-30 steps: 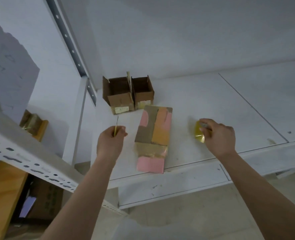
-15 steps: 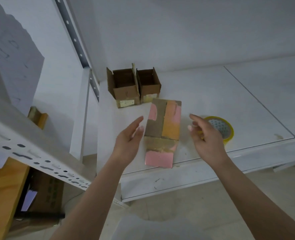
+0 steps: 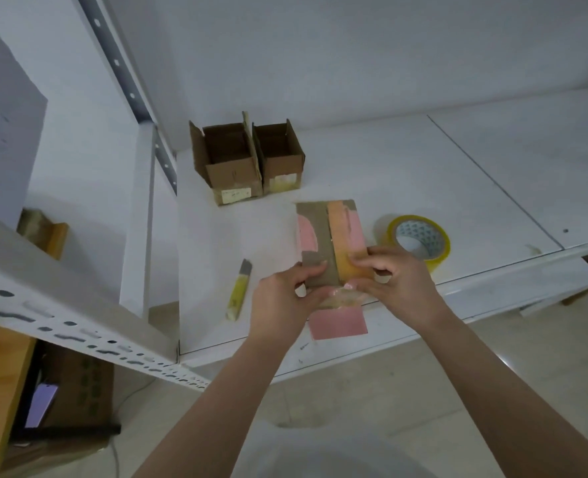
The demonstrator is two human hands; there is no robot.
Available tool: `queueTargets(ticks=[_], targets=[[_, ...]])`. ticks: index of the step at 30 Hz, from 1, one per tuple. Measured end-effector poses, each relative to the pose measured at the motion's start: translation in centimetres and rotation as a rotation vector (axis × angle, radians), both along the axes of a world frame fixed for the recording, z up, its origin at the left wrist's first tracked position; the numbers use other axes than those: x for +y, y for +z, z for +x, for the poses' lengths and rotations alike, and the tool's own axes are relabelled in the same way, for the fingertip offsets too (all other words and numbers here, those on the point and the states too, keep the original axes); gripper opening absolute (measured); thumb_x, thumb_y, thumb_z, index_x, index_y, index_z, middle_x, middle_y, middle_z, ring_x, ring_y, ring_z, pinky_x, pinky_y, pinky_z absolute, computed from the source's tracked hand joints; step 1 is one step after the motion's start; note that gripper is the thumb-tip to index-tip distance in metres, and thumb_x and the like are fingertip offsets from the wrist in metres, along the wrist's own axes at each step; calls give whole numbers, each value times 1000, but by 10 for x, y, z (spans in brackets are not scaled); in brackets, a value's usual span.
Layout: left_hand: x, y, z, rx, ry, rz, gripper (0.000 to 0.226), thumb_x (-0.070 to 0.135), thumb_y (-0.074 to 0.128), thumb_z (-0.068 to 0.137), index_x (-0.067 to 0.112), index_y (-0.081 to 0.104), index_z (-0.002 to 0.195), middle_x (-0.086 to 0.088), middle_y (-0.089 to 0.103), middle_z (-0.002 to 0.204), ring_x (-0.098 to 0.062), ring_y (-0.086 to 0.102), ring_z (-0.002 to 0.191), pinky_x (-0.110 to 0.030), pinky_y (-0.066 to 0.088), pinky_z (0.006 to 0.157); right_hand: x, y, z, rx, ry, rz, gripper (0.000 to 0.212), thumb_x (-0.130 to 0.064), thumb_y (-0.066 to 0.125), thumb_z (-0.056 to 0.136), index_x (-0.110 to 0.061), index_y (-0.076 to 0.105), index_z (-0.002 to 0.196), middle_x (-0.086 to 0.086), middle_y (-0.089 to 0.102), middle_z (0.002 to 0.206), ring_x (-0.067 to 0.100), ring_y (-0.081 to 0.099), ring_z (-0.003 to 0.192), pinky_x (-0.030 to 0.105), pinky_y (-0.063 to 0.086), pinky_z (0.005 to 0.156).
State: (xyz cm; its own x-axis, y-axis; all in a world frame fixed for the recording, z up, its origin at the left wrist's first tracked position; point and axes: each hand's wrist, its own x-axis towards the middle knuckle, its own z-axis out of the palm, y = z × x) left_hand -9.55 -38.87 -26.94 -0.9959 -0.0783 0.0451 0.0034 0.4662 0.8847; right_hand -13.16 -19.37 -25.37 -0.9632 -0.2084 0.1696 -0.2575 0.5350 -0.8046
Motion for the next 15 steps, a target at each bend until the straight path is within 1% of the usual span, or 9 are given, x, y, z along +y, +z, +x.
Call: queueTargets(ticks=[2, 3, 4, 6, 8, 10, 12, 14, 15], targets=[[1, -3, 0, 30, 15, -33, 43, 35, 82, 74, 35, 70, 115, 25, 70, 100, 8, 63, 91, -12, 49, 81, 2, -3, -1, 58, 30, 50, 55, -45, 76, 61, -11, 76, 104, -18, 62, 102, -12, 57, 96, 4, 41, 84], [1, -5, 1, 52, 20, -48, 43, 34, 82, 74, 35, 70, 116, 24, 71, 98, 8, 63, 88, -8, 47, 77, 2, -4, 0, 103, 46, 99, 55, -45, 75, 62, -9, 76, 104, -11, 65, 103, -6, 59, 95, 7, 43, 83], [0, -6, 1, 81, 18, -65, 44, 32, 83, 74, 33, 70, 116, 21, 71, 98, 6, 62, 85, -5, 44, 74, 2, -6, 1, 163, 62, 153, 54, -44, 74, 64, -8, 75, 104, -2, 68, 105, 6, 64, 96, 15, 48, 83], [-1, -10, 2, 134, -8, -91, 46, 27, 82, 75, 29, 69, 118, 14, 73, 103, 0, 61, 87, -7, 45, 76, 5, -12, 3, 287, 88, 236, 51, -39, 73, 68, -6, 74, 107, 9, 69, 112, 25, 68, 94, 30, 55, 77], [-2, -13, 3, 155, -28, -97, 48, 23, 81, 76, 28, 67, 122, 9, 70, 115, -3, 64, 95, -17, 50, 85, 8, -18, 5, 368, 104, 273, 51, -33, 74, 71, -3, 71, 113, 15, 67, 119, 29, 69, 97, 35, 57, 77], [-2, -16, 3, 165, -18, -98, 48, 20, 81, 77, 29, 67, 122, 8, 70, 117, -6, 66, 100, -26, 53, 89, 9, -23, 6, 385, 94, 275, 51, -28, 74, 74, -1, 69, 116, 19, 65, 122, 32, 68, 102, 39, 59, 79], [0, -15, 4, 146, -3, -80, 49, 18, 81, 78, 31, 65, 123, 8, 70, 116, -10, 66, 108, -29, 53, 92, 6, -24, 7, 350, 79, 275, 49, -24, 77, 74, -2, 69, 117, 23, 64, 123, 36, 66, 109, 46, 58, 82], [-3, -12, 4, 116, -39, -56, 51, 17, 79, 80, 35, 62, 124, 8, 70, 118, -10, 64, 112, -25, 51, 94, 5, -23, 10, 292, 73, 275, 50, -21, 82, 73, -5, 68, 119, 21, 63, 126, 35, 62, 115, 48, 57, 85], [-7, -10, 4, 98, -88, -43, 51, 15, 78, 82, 36, 60, 125, 8, 69, 120, -10, 62, 115, -18, 49, 94, 4, -22, 11, 260, 71, 259, 52, -22, 83, 72, -7, 68, 120, 17, 62, 128, 31, 62, 117, 45, 56, 88]])
